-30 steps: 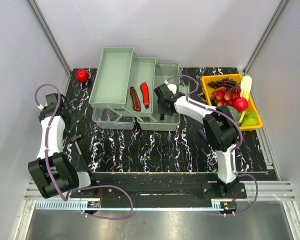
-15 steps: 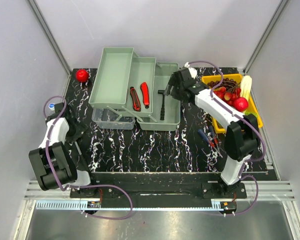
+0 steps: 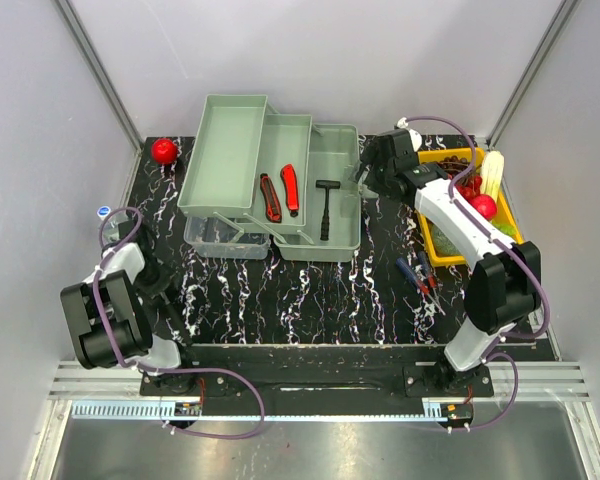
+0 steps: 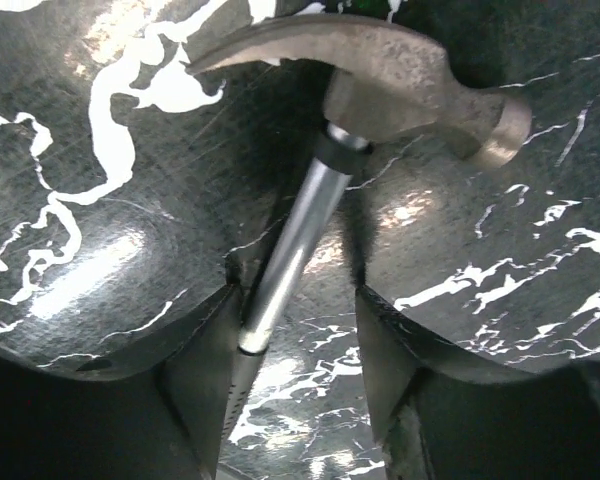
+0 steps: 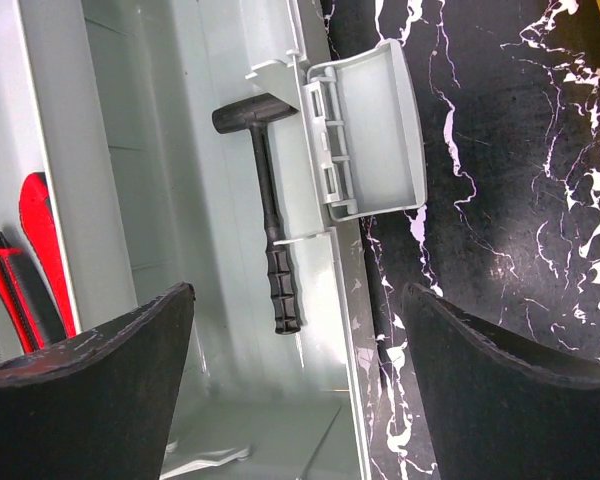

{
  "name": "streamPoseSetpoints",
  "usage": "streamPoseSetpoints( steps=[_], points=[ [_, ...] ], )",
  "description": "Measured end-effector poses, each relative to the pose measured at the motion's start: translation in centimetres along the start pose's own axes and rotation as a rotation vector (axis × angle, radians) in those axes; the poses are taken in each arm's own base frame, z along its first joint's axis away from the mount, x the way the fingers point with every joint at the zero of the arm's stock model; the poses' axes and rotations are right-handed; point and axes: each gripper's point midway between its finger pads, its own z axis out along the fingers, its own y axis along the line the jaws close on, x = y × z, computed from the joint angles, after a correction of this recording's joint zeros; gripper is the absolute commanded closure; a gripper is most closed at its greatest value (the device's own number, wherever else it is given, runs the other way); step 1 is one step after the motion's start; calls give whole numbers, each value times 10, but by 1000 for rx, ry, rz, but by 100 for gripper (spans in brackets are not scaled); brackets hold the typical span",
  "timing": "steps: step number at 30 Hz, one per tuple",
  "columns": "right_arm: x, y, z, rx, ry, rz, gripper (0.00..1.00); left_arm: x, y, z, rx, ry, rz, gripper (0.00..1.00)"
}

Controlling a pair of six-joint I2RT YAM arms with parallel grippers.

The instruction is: Pack the tool kit

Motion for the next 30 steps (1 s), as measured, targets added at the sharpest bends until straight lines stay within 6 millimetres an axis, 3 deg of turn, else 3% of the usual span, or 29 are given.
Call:
streamPoseSetpoints(
  steps=[10, 21, 26, 30],
  points=[
    [1, -6, -4, 4, 1, -7, 12, -1, -25, 0, 82, -40, 12, 100],
    [13, -12, -4, -4, 40, -36, 12, 2, -35, -1, 97, -51, 47, 100],
    [13, 1, -23, -96, 57, -86, 11, 12, -41, -10, 115, -48, 83, 100],
    [13, 17, -48, -221, 72, -154, 10, 14, -47, -32, 176, -82, 82, 100]
  ],
)
